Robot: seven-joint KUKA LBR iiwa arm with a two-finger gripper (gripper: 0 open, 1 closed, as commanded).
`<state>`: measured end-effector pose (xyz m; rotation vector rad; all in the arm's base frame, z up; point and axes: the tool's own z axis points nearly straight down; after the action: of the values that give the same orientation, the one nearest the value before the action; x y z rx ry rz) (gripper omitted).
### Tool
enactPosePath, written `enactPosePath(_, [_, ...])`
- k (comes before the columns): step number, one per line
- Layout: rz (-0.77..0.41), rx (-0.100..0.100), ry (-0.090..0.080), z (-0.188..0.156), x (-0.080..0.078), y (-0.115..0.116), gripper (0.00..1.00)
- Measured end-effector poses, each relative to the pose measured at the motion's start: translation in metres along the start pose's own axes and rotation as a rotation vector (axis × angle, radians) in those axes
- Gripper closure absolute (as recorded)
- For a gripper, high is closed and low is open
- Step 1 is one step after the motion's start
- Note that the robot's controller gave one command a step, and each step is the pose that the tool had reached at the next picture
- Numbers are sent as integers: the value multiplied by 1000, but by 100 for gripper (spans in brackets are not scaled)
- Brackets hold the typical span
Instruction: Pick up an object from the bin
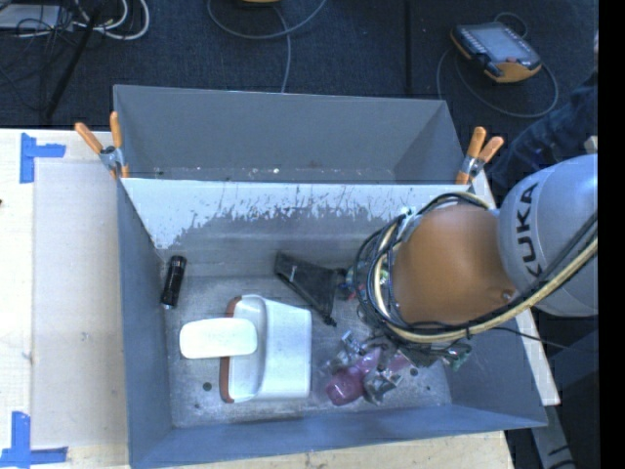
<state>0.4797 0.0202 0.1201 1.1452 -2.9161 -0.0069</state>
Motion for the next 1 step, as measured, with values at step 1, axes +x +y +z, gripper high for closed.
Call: enactPosePath(1, [-2,2,-2,-67,-9,8,100])
